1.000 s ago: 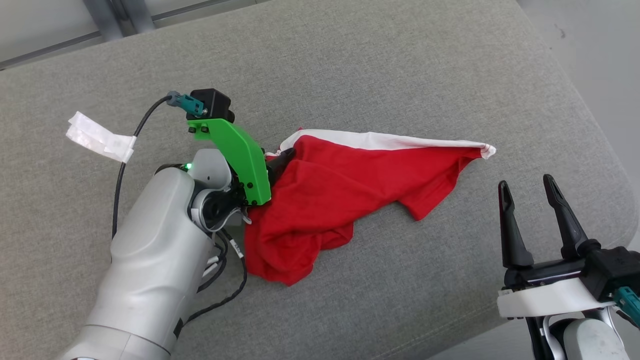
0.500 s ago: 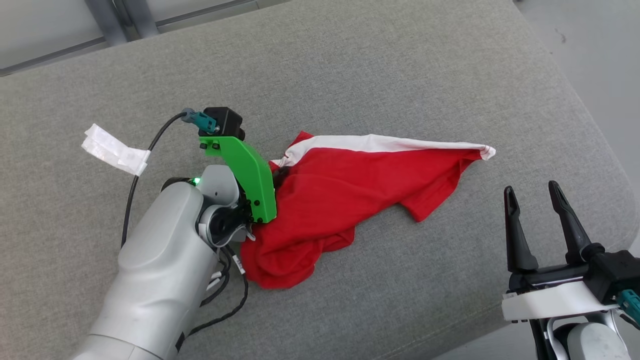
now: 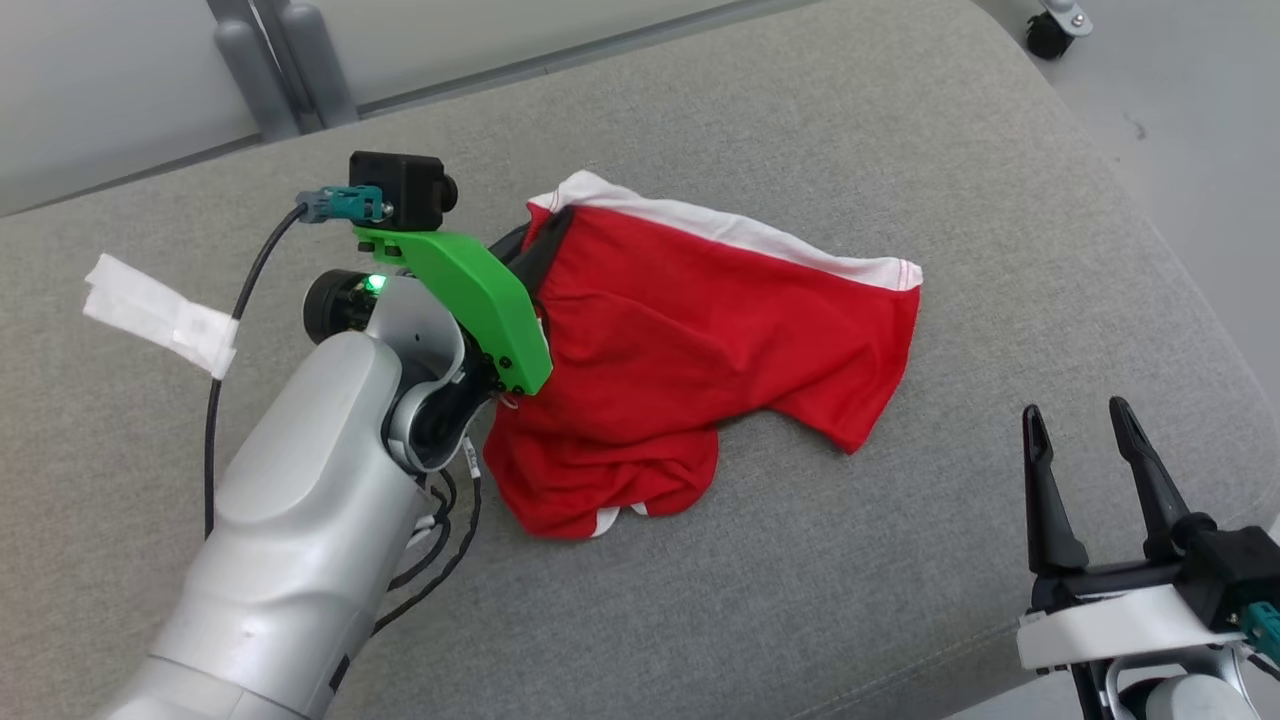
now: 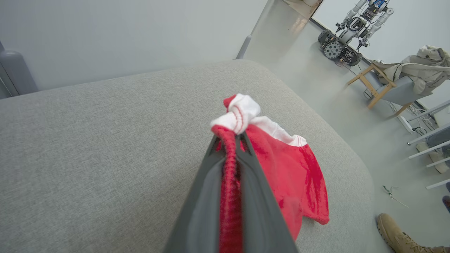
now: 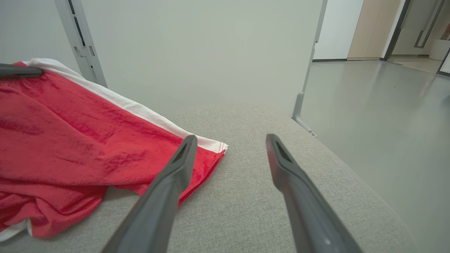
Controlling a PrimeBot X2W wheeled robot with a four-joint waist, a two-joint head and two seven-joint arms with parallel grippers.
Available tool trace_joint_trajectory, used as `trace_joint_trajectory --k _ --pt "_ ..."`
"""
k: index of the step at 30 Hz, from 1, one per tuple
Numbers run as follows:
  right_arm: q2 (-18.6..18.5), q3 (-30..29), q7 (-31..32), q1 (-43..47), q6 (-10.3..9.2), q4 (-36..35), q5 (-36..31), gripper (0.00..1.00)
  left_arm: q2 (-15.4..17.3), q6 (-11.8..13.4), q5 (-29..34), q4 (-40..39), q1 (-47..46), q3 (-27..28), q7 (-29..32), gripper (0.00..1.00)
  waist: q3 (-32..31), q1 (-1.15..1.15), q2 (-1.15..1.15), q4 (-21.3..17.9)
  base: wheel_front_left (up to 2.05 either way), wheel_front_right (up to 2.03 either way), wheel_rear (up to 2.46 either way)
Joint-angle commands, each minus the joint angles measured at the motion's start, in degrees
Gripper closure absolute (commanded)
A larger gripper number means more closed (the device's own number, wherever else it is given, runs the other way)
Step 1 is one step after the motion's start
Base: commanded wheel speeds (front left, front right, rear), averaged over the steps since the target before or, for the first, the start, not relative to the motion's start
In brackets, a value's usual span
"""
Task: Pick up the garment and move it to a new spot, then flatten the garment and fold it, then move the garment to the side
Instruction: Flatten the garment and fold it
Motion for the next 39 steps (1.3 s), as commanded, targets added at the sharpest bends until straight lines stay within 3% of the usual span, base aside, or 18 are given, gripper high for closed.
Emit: trace_joint_trajectory --k 1,8,11,15,19,21,22,23,39 --pt "-0.02 -0.4 -0.17 1.37 -0.06 0.32 -0.21 0.0 1.1 -0.18 0.81 -1.54 1.29 -0.73 -2.05 1.0 -2.23 0.0 0.0 0.93 0.0 0.0 0.0" --pt "-0.05 -3.19 -0.17 5.4 -0.06 0.7 -0.87 0.0 4.76 -0.06 2.55 -13.24 13.27 -6.49 -9.32 1.0 -6.61 0.0 0.0 3.85 0.0 0.0 0.0" --pt "-0.05 -4.05 -0.17 6.8 -0.06 0.96 -0.92 0.0 6.59 1.21 3.51 -17.84 21.74 -8.81 -10.75 1.0 -7.6 0.0 0.0 5.51 0.0 0.0 0.0" --pt "-0.03 -4.18 -0.17 7.92 -0.06 1.52 -0.97 0.0 8.48 2.97 4.6 -19.29 30.44 -10.83 -13.18 1.0 -8.22 0.0 0.0 7.71 0.0 0.0 0.0" --pt "-0.04 -4.48 -0.17 8.28 -0.06 1.91 -1.24 0.0 7.4 3.09 4.61 -18.02 35.4 -11.18 -18.59 1.0 -8.75 0.0 0.0 9.71 0.0 0.0 0.0" --pt "-0.05 -4.43 -0.17 8.47 -0.06 2.09 -1.5 0.0 6.63 2.79 4.32 -16.89 36.68 -11.07 -21.21 0.54 -9.11 0.0 0.0 10.48 0.0 0.0 0.0" --pt "-0.06 -4.54 -0.17 8.57 -0.06 2.21 -1.56 0.0 6.49 2.67 5.25 -16.45 36.81 -11.28 -22.98 0.22 -9.37 0.0 0.0 10.87 0.0 0.0 0.0" --pt "-0.05 -4.53 -0.17 8.6 -0.06 2.28 -1.6 0.0 6.0 2.58 4.97 -16.0 37.18 -11.0 -24.01 0.0 -9.55 0.0 0.0 11.1 0.0 0.0 0.0" --pt "-0.04 -5.05 -0.17 10.09 -0.06 2.8 -1.75 0.0 4.22 1.7 1.87 -17.9 45.01 -4.79 -28.25 0.0 -11.43 0.0 0.0 12.31 0.0 0.0 0.0"
